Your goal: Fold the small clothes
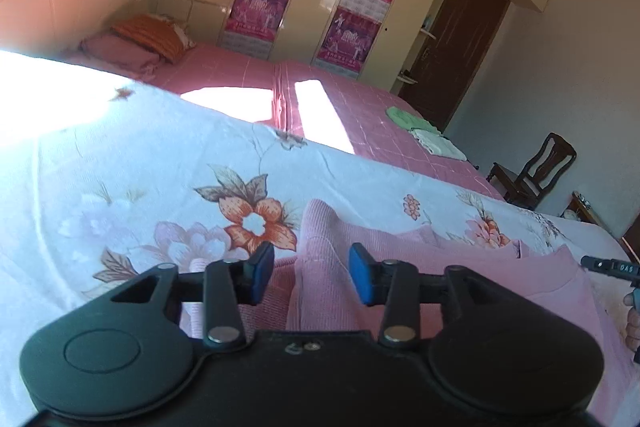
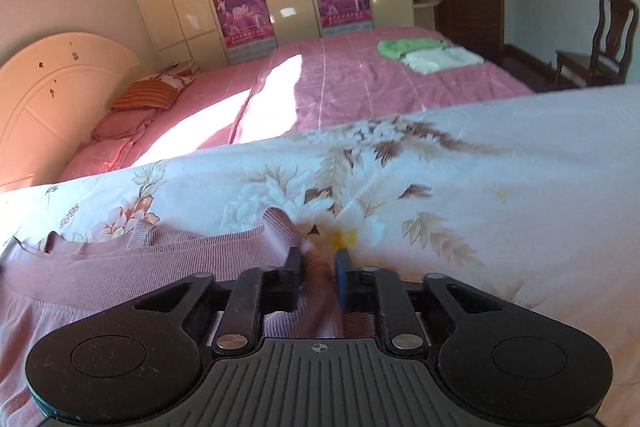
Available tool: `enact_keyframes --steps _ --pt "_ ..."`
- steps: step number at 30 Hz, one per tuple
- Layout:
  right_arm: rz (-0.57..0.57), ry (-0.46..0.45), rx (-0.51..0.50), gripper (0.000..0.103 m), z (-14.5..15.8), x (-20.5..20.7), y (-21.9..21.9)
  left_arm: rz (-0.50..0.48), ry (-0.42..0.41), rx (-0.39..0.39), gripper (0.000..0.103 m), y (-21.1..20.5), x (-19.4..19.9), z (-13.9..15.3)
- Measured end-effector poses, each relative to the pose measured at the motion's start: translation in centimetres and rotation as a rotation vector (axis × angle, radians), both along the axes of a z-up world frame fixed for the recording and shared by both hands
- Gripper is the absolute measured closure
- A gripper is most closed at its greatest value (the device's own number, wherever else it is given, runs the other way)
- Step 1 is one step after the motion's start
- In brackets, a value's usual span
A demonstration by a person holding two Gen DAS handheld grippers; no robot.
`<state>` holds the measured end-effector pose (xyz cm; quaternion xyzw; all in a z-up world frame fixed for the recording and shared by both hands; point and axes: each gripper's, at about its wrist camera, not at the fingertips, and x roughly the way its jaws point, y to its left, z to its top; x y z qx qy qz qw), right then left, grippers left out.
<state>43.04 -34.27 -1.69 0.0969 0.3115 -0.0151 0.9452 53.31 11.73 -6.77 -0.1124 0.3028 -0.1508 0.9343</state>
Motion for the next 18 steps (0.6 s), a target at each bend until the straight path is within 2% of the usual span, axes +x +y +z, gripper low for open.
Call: enact_keyframes --steps 1,3,5,6,7,9,10,11,12,13,14,15,16,17,18 --pt "0.023 -0.029 -0.006 0.047 0.7 -1.2 -0.1 -0.021 -0.029 0.023 0.051 -0.2 -1.3 0.8" --pt "0.072 -0.008 0.035 0.048 1.0 -3.1 -0.9 -0.084 -0.059 0.070 0.047 -0.7 -3.3 1.4" --pt "0.101 0.016 0.040 0.067 0.6 -5.0 -1.4 -0.123 -0.050 0.146 0.047 -1.4 -4.3 1.1" --pt "0.107 0.032 0.048 0.072 0.4 -5.6 -1.6 -0.138 -0.042 0.165 0.047 -1.7 -4.4 0.8" --pt "0.117 0.043 0.061 0.076 0.0 -6.1 -1.7 -0.150 -0.031 0.183 0.047 -2.1 -4.5 0.4" --pt "0.123 0.058 0.070 0.076 -0.4 -7.1 -1.5 -0.159 0.015 0.214 0.050 -2.7 -4.1 -0.7" --pt "0.130 0.072 0.080 0.076 -0.8 -7.3 -1.2 -0.145 0.035 0.240 0.054 -3.1 -3.9 -1.5" --pt "0.139 0.101 0.070 0.076 -1.3 -7.3 -0.9 -0.120 0.040 0.260 0.065 -3.2 -3.7 -1.8" --pt "0.135 0.137 0.016 0.076 -1.9 -7.0 -0.5 -0.082 0.034 0.264 0.069 -3.0 -3.6 -1.9" --pt "0.110 0.137 -0.047 0.080 -2.1 -7.0 -0.2 -0.048 0.044 0.247 0.075 -2.6 -3.4 -1.8" --pt "0.074 0.141 -0.052 0.079 -1.8 -6.9 -0.4 -0.007 0.058 0.218 0.077 -2.1 -3.2 -1.4" --pt "0.045 0.125 -0.046 0.079 -1.2 -7.0 -0.6 0.011 0.048 0.213 0.077 -2.1 -3.4 -0.8" --pt "0.031 0.093 -0.046 0.079 -0.4 -7.3 -0.6 0.024 0.000 0.222 0.070 -2.4 -4.0 0.3" --pt "0.050 0.061 -0.019 0.079 0.4 -7.6 -0.8 0.012 -0.051 0.217 0.056 -3.0 -4.6 1.2" --pt "0.080 0.046 0.010 0.079 0.9 -7.7 -0.6 -0.030 -0.087 0.211 0.049 -3.9 -4.9 1.9"
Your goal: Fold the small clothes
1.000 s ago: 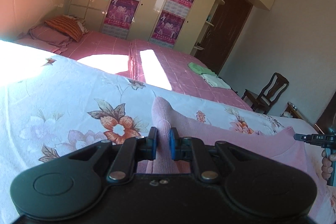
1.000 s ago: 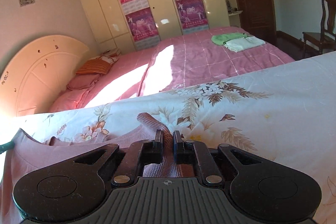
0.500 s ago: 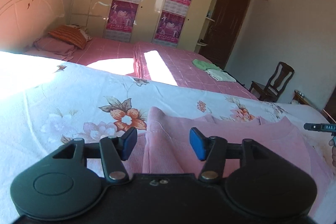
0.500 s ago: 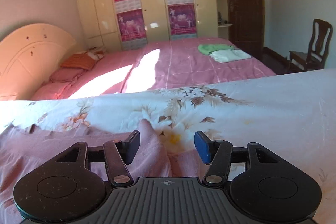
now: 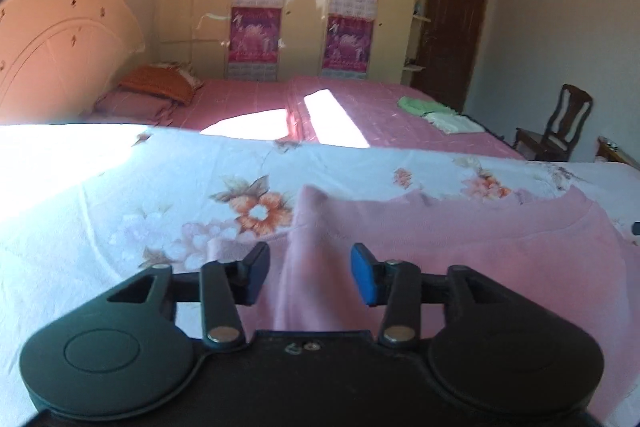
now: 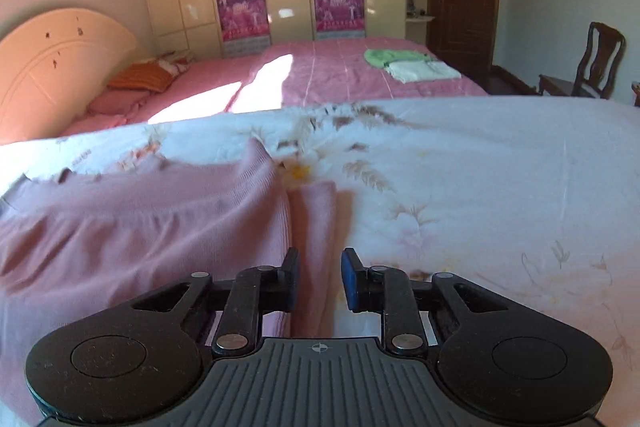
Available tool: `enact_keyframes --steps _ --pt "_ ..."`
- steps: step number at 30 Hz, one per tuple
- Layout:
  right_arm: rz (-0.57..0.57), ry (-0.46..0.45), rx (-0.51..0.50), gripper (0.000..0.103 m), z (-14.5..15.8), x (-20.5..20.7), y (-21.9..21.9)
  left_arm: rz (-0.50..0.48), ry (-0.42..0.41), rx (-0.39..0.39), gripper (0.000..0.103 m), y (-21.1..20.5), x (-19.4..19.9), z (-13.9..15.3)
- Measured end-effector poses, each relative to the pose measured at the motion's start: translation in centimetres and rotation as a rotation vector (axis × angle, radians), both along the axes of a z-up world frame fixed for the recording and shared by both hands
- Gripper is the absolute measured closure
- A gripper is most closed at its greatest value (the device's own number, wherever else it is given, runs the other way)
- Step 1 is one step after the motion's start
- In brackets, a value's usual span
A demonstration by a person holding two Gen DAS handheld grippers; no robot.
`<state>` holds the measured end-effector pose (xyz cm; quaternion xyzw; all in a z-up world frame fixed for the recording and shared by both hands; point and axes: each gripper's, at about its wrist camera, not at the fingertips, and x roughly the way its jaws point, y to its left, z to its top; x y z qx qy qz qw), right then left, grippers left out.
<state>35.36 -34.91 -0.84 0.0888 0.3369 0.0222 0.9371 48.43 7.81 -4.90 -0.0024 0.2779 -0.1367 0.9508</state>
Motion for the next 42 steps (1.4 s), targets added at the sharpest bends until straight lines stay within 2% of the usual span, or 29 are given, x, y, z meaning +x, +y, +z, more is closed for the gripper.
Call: enact_keyframes --steps 1,2,4,6,7,8,9,12,13,15,18,22,23,24,25,27,28,30,31,33,37,39,40,42 --pt "0.031 -0.007 0.009 0.079 0.4 0.3 0.5 -0.051 -0.025 0.013 0.040 -1.4 0.2 0.6" --pt "0.053 -0.012 -0.003 0.079 0.6 0.8 1.3 -0.089 -0.039 0.033 0.039 -2.9 0.6 0.8" --pt "0.082 -0.019 -0.013 0.079 0.9 2.2 2.7 -0.187 -0.032 0.056 0.040 -5.6 2.2 0.7" --pt "0.080 -0.019 -0.006 0.079 0.7 3.5 3.7 -0.223 0.000 0.092 0.048 -7.5 4.0 0.0" --pt "0.074 -0.016 -0.005 0.079 0.6 4.1 4.0 -0.217 0.029 0.117 0.050 -8.2 5.0 -0.8" --pt "0.058 -0.012 -0.012 0.079 0.3 4.6 4.1 -0.184 0.040 0.137 0.056 -8.3 5.7 -1.2" --pt "0.037 -0.004 -0.020 0.079 0.1 5.1 4.1 -0.151 0.041 0.141 0.056 -8.2 6.2 -1.3" --pt "-0.012 0.014 -0.006 0.079 -0.7 6.0 3.2 -0.033 -0.013 0.125 0.056 -5.6 6.4 -1.2" --pt "-0.015 0.019 0.004 0.079 -0.9 6.1 3.0 -0.003 -0.009 0.130 0.056 -4.7 6.7 -1.3" --pt "-0.009 0.019 0.004 0.079 -1.2 6.1 2.7 0.011 0.007 0.144 0.056 -3.5 7.3 -1.6" --pt "-0.006 0.025 0.007 0.079 -1.8 6.0 2.7 -0.049 0.034 0.184 0.059 -3.2 8.1 -2.3" --pt "-0.027 0.023 0.015 0.079 -2.7 5.7 2.9 -0.120 0.060 0.247 0.073 -3.8 8.8 -3.9" --pt "-0.037 0.012 0.015 0.079 -2.7 5.6 2.9 -0.122 0.051 0.247 0.090 -3.8 8.8 -4.0" --pt "-0.047 0.000 0.017 0.079 -2.7 5.5 2.8 -0.109 0.035 0.236 0.095 -3.6 8.7 -3.8" --pt "-0.064 -0.019 0.022 0.079 -2.6 5.3 2.6 -0.096 -0.005 0.192 0.096 -3.1 8.3 -3.3" --pt "-0.106 -0.070 0.045 0.079 -2.2 4.6 2.1 -0.059 -0.104 0.067 0.096 -1.8 6.9 -2.4" --pt "-0.128 -0.092 0.067 0.079 -2.1 4.3 1.7 -0.022 -0.101 0.008 0.096 -1.0 6.8 -2.3" --pt "-0.148 -0.089 0.071 0.079 -2.5 4.2 1.3 0.044 -0.034 -0.078 0.096 0.3 7.6 -3.1" --pt "-0.158 -0.071 0.056 0.079 -3.0 4.2 1.3 0.077 0.017 -0.104 0.099 0.8 8.2 -3.8" --pt "-0.164 -0.046 0.055 0.079 -4.0 4.2 1.2 0.119 0.042 -0.159 0.100 1.6 8.7 -4.0" --pt "-0.160 -0.048 0.054 0.079 -3.8 4.1 1.2 0.088 0.119 -0.097 0.099 1.0 9.8 -4.1" --pt "-0.149 -0.057 0.060 0.079 -3.1 4.1 1.3 0.091 0.120 -0.078 0.093 0.9 9.7 -3.5" --pt "-0.134 -0.076 0.062 0.079 -2.5 3.9 1.5 0.101 0.084 -0.057 0.081 0.7 8.9 -2.6" --pt "-0.094 -0.107 0.024 0.079 -1.4 4.2 2.1 0.053 -0.015 -0.033 0.075 -0.1 7.0 -1.0"
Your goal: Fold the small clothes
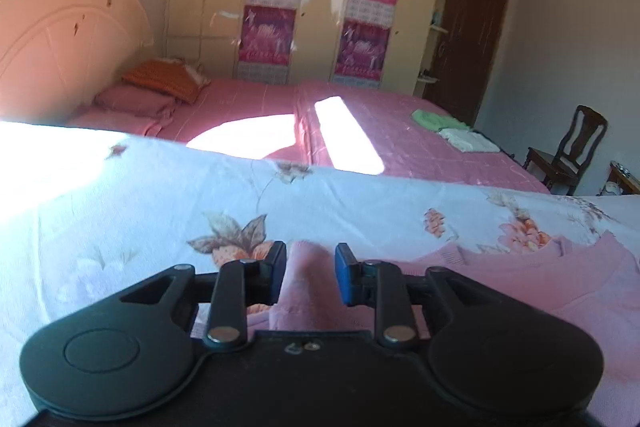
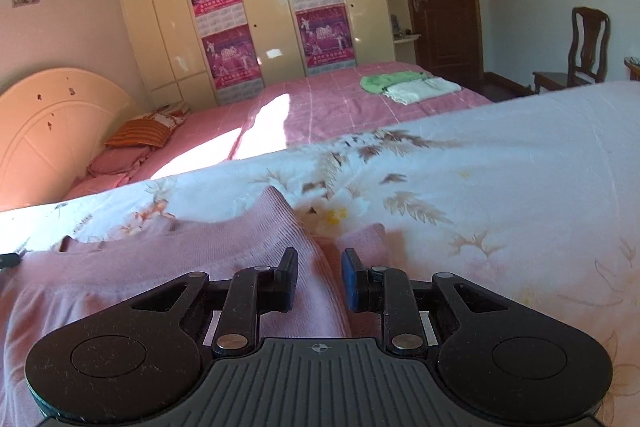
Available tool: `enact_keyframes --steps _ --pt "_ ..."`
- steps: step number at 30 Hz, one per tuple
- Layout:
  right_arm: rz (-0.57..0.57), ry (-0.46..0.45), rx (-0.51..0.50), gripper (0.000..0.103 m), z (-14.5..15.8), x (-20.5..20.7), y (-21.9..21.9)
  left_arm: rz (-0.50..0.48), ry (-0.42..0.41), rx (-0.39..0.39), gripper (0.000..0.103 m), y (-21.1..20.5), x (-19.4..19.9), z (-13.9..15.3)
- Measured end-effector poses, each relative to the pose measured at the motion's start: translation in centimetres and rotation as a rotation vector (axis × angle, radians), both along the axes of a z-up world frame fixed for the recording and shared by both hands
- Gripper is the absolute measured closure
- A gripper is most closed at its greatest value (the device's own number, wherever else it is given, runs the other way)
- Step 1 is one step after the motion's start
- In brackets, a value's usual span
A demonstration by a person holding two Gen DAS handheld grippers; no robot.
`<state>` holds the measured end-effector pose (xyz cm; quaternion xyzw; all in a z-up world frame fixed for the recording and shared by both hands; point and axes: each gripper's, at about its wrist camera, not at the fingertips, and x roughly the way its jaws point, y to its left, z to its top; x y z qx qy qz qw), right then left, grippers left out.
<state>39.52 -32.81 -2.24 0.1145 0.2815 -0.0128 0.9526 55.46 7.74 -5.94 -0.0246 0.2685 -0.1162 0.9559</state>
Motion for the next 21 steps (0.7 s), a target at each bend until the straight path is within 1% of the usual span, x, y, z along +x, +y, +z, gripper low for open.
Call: enact_keyframes --steps 1,3,4,5,6,7,8,9,10,11,12,14,15,16,17,18,19,20,21 --pt "0.023 -0.002 -0.028 0.079 0.4 0.4 0.5 -0.042 -0.030 0.024 0.071 -1.0 -1.0 0.5" --pt "0.051 0.025 -0.103 0.079 0.6 1.9 1.5 -0.118 -0.042 0.075 0.063 -2.8 -1.7 0.6" --pt "0.059 0.060 -0.108 0.079 0.4 3.0 1.7 -0.144 -0.033 0.111 0.062 -3.8 -1.6 0.2" --pt "0.061 0.098 -0.112 0.079 -0.1 4.2 1.8 -0.156 -0.019 0.139 0.063 -4.5 -1.3 -0.5" --pt "0.076 0.115 -0.112 0.079 -0.4 4.9 1.8 -0.162 0.003 0.148 0.063 -4.7 -1.0 -1.1" --pt "0.109 0.131 -0.107 0.079 -1.0 5.6 1.8 -0.160 0.038 0.145 0.063 -4.7 -0.5 -1.9" --pt "0.139 0.162 -0.120 0.087 -1.3 6.1 1.9 -0.153 0.059 0.140 0.062 -4.5 -0.2 -2.6" --pt "0.137 0.162 -0.137 0.095 -1.3 6.2 1.9 -0.142 0.059 0.118 0.062 -3.7 -0.2 -3.1" --pt "0.108 0.125 -0.114 0.095 -0.9 6.0 1.2 -0.132 0.060 0.082 0.063 -3.0 -0.2 -3.3" --pt "0.072 0.097 -0.070 0.095 -0.5 5.8 0.2 -0.115 0.064 0.051 0.064 -2.4 -0.1 -3.4" --pt "0.059 0.109 -0.059 0.095 -0.8 6.0 -0.3 -0.099 0.070 0.028 0.066 -1.9 0.0 -3.5" --pt "0.076 0.187 -0.081 0.095 -2.4 6.9 0.0 -0.098 0.075 0.035 0.065 -2.0 0.2 -3.6" --pt "0.073 0.178 -0.092 0.095 -2.5 7.0 0.1 -0.101 0.075 0.047 0.065 -2.2 0.3 -3.5" --pt "0.058 0.182 -0.072 0.095 -2.3 7.1 -0.1 -0.105 0.075 0.054 0.064 -2.3 0.4 -3.4" --pt "0.040 0.179 -0.044 0.093 -2.0 7.0 -0.3 -0.106 0.075 0.057 0.063 -2.3 0.3 -3.3" --pt "0.024 0.164 -0.040 0.088 -1.4 6.6 -0.3 -0.096 0.062 0.079 0.063 -2.6 0.0 -2.8" --pt "0.017 0.120 -0.057 0.080 -0.4 5.6 0.1 -0.100 0.023 0.107 0.060 -3.3 -1.0 -2.0" --pt "0.045 0.079 -0.059 0.080 0.4 4.6 0.7 -0.141 -0.038 0.091 0.054 -4.2 -2.5 -0.8" --pt "0.088 0.062 -0.047 0.080 1.0 3.9 1.6 -0.167 -0.061 0.062 0.049 -5.0 -3.5 -0.2"
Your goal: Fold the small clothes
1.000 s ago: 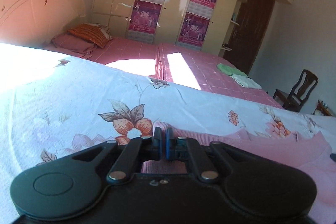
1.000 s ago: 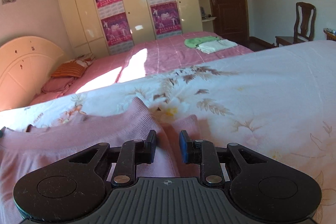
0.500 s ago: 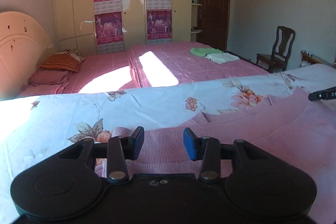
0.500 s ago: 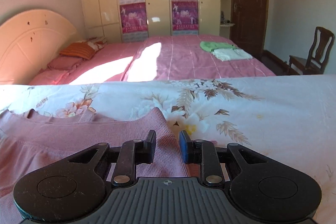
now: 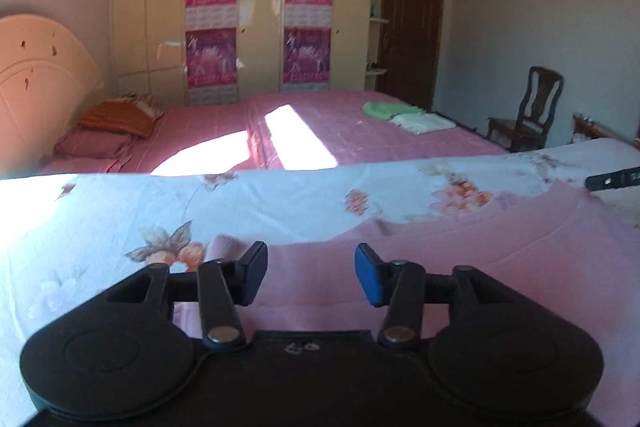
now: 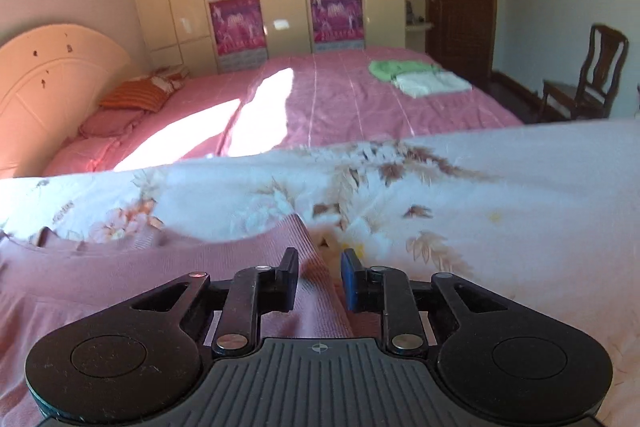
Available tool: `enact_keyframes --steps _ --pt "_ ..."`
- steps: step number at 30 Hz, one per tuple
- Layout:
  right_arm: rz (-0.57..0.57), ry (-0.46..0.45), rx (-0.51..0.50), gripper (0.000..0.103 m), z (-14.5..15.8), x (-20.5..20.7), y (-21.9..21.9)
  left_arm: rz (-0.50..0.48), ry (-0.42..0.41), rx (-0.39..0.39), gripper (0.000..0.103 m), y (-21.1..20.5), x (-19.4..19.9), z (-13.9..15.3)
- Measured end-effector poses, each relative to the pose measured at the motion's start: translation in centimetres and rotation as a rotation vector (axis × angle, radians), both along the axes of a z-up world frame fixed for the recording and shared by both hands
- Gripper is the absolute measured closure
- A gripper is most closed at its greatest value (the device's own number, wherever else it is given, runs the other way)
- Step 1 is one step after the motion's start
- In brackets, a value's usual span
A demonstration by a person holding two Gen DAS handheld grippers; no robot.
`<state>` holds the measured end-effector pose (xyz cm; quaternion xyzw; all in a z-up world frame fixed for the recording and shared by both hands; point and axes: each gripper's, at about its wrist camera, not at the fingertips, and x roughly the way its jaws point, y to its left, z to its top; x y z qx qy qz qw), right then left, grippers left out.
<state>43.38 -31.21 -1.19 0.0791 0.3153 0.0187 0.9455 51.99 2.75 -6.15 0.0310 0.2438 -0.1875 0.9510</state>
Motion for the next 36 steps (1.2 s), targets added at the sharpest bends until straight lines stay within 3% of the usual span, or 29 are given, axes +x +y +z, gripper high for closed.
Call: enact_keyframes --steps 1,3,6,8,9,10,12,13,16,19,20,22,26,28,31,33,36 --pt "0.053 -0.005 0.011 0.080 0.3 -0.6 1.3 -0.031 0.005 -0.035 0.039 -1.6 -1.1 0.5" --pt "0.165 -0.007 0.022 0.080 0.4 -1.9 4.2 -0.128 0.010 -0.067 0.032 -5.1 -3.5 0.8" --pt "0.276 0.000 0.030 0.080 -0.5 -4.0 8.1 -0.207 0.047 -0.050 0.026 -9.0 -6.1 -0.6" --pt "0.314 -0.007 -0.051 0.080 -1.7 -5.3 10.0 -0.215 0.092 0.021 0.024 -10.4 -6.7 -2.6" --pt "0.309 0.018 -0.081 0.080 -2.4 -5.3 10.3 -0.197 0.113 0.067 0.023 -10.6 -6.6 -3.7" --pt "0.300 0.031 -0.083 0.080 -3.1 -5.3 10.1 -0.190 0.101 0.061 0.023 -10.1 -6.7 -4.4" --pt "0.258 0.028 -0.057 0.080 -2.6 -5.3 9.1 -0.162 0.123 0.047 0.026 -9.4 -6.7 -3.4" --pt "0.207 -0.019 -0.046 0.080 -1.7 -5.9 8.0 -0.137 0.100 0.032 0.026 -8.6 -7.2 -2.4" --pt "0.133 -0.058 -0.019 0.080 -0.4 -6.9 5.4 -0.108 0.088 -0.011 0.021 -7.4 -7.9 -1.8" --pt "0.164 0.114 -0.124 0.080 -3.5 -5.7 5.6 -0.087 0.135 0.081 0.018 -8.3 -7.2 -4.4" --pt "0.172 0.072 -0.148 0.080 -3.8 -6.0 5.8 -0.084 0.118 0.078 0.017 -8.4 -7.2 -4.4" --pt "0.156 0.092 -0.166 0.080 -2.8 -6.1 6.2 -0.068 0.141 0.076 0.023 -8.2 -7.4 -3.0" --pt "0.227 -0.015 -0.089 0.080 0.5 -9.3 8.5 -0.046 0.103 -0.012 0.023 -7.2 -9.0 -0.8" --pt "0.276 -0.025 -0.051 0.080 0.7 -10.2 10.3 -0.055 0.121 0.005 0.022 -7.7 -9.5 -1.2" --pt "0.274 0.098 -0.098 0.080 -2.1 -10.0 13.2 -0.054 0.180 0.075 0.021 -8.7 -9.9 -3.2" --pt "0.254 0.063 -0.104 0.080 -2.7 -10.7 13.5 -0.068 0.132 0.136 0.021 -8.9 -11.2 -3.5" --pt "0.268 0.059 -0.119 0.079 -2.1 -11.3 13.1 -0.034 0.140 0.119 0.019 -6.9 -12.2 -3.2"
